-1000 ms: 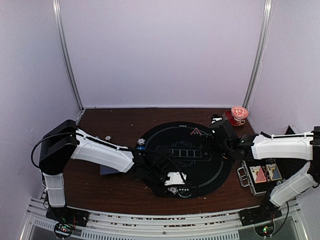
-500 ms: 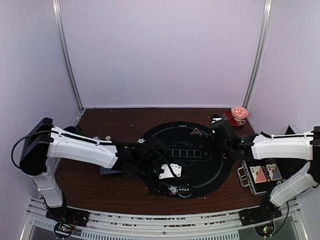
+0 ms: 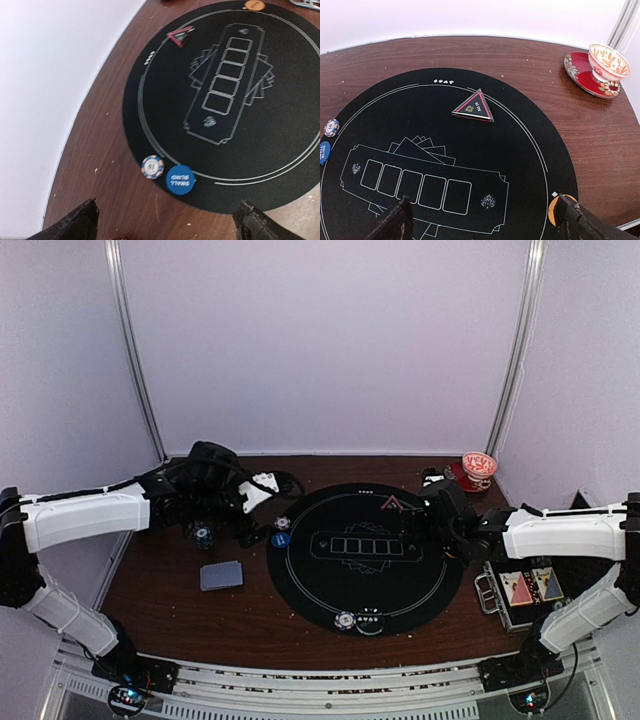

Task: Distribute texas hold em gaming equipment
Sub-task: Pick up the pile of poker chips from the pile of poker chips.

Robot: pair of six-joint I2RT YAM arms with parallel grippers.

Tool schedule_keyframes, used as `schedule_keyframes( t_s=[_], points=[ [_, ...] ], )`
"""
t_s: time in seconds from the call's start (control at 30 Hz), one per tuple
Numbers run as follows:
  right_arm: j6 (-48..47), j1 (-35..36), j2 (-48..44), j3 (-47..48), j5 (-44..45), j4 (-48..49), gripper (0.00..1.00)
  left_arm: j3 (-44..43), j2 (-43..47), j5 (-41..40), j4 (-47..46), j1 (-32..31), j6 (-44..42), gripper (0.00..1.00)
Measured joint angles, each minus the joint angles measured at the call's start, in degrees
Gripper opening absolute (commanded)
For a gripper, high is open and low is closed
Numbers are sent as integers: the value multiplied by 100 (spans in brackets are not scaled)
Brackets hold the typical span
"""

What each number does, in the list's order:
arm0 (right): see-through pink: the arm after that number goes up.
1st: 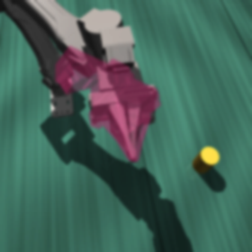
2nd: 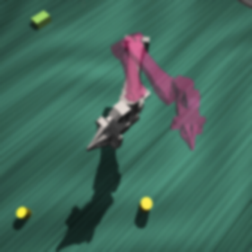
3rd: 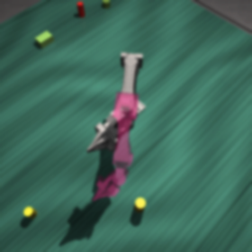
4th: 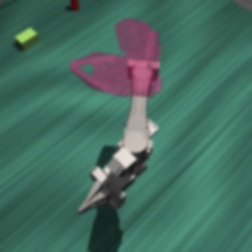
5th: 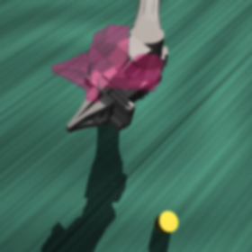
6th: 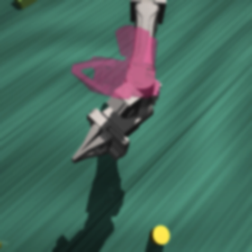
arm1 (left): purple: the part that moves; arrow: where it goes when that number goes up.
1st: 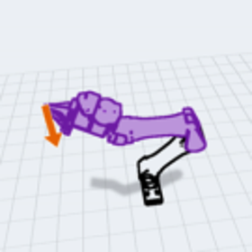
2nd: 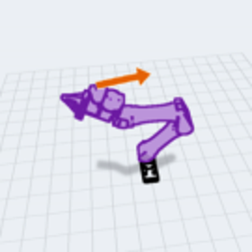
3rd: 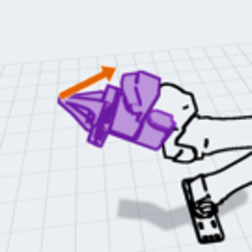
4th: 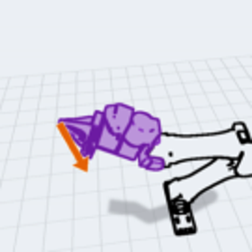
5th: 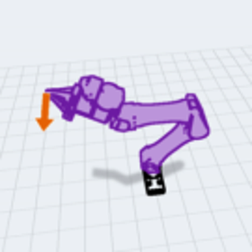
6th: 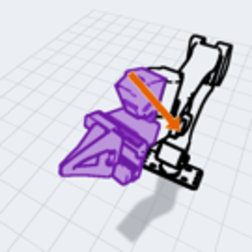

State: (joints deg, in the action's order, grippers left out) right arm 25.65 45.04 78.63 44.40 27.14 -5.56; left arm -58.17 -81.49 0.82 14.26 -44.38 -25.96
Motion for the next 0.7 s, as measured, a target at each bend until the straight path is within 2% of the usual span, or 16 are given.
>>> schedule_keyframes(
  t_s=[0.13,0.2,0.43,0.7],
  points=[
    [0,0,0,0,-2,0,100,85,66,-31,-7,782,138,98],
    [0,0,0,0,-2,0,100,138,13,-17,-2,1416,199,98],
    [-2,0,0,0,-2,0,100,131,-586,455,-22,3008,409,98],
    [-2,0,2,0,-4,0,100,-345,-1390,841,42,3923,662,97]
  ],
)
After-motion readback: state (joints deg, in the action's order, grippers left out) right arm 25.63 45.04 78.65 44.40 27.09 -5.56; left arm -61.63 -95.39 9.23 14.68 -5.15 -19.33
